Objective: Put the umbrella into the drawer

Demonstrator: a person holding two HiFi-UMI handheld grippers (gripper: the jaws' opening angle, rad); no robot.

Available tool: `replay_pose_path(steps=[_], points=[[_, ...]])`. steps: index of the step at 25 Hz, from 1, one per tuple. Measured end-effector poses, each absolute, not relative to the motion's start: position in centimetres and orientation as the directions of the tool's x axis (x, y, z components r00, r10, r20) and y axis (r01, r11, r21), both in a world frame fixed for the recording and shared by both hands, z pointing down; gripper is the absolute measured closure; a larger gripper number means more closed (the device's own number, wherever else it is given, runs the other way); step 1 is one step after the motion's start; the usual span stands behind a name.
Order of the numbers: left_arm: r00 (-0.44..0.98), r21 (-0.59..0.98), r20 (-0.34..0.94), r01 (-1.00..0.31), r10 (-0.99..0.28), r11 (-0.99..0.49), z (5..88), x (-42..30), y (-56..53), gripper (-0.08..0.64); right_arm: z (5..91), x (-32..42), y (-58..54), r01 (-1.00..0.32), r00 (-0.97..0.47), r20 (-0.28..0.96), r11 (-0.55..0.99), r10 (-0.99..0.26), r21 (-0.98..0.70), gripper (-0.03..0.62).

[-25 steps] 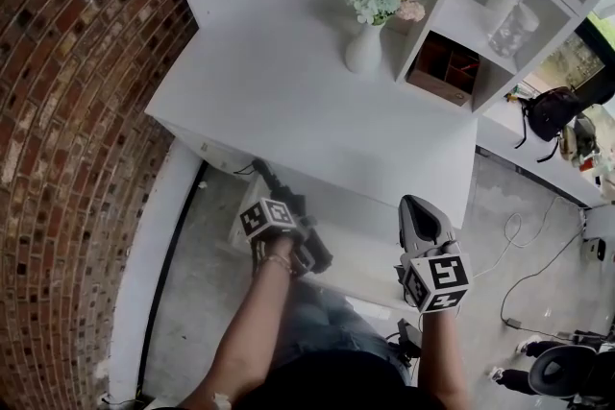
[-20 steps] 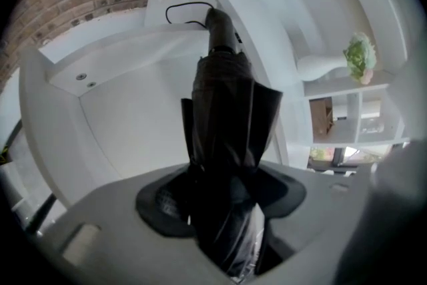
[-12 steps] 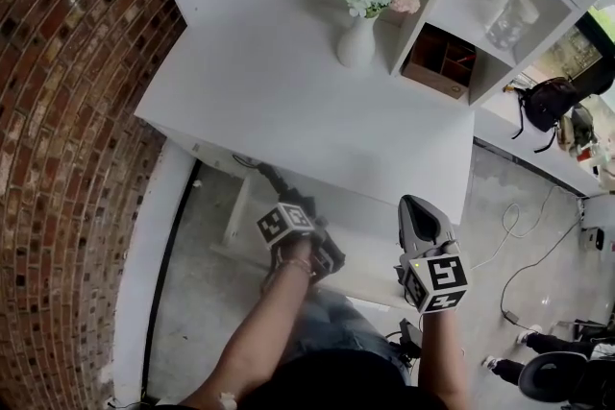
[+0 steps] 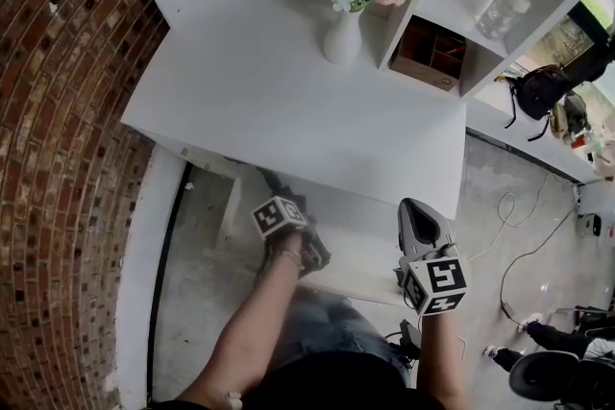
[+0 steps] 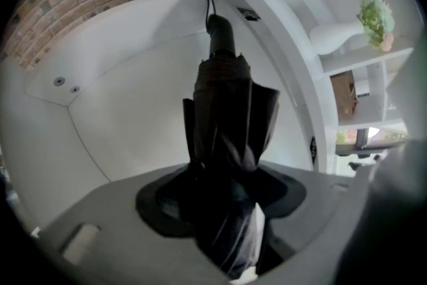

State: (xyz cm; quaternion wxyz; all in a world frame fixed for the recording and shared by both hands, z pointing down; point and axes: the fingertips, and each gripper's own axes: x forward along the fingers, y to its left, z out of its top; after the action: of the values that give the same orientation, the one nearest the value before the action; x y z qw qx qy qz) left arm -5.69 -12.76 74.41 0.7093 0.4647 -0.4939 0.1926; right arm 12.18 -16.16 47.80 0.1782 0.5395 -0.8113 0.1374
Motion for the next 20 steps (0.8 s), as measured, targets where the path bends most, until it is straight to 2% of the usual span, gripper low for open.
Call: replay_pose_path(steps=[7, 20], points=[[0.387, 0.417, 0.909, -0.822, -0.156, 0.388, 76.2, -7.2, -12.4, 0.313, 48.5, 11.8, -16.1, -0.923, -0.357, 0.452, 0.382, -0.817, -0.037, 0.592], [0.327, 0.346, 0.938, -0.879, -0.113, 0.329, 77.5, -8.5, -10.9, 0.295, 48.9, 11.7, -15.1, -0.925, -0.355, 0.458, 0.378, -0.815, -0.045, 0.592]])
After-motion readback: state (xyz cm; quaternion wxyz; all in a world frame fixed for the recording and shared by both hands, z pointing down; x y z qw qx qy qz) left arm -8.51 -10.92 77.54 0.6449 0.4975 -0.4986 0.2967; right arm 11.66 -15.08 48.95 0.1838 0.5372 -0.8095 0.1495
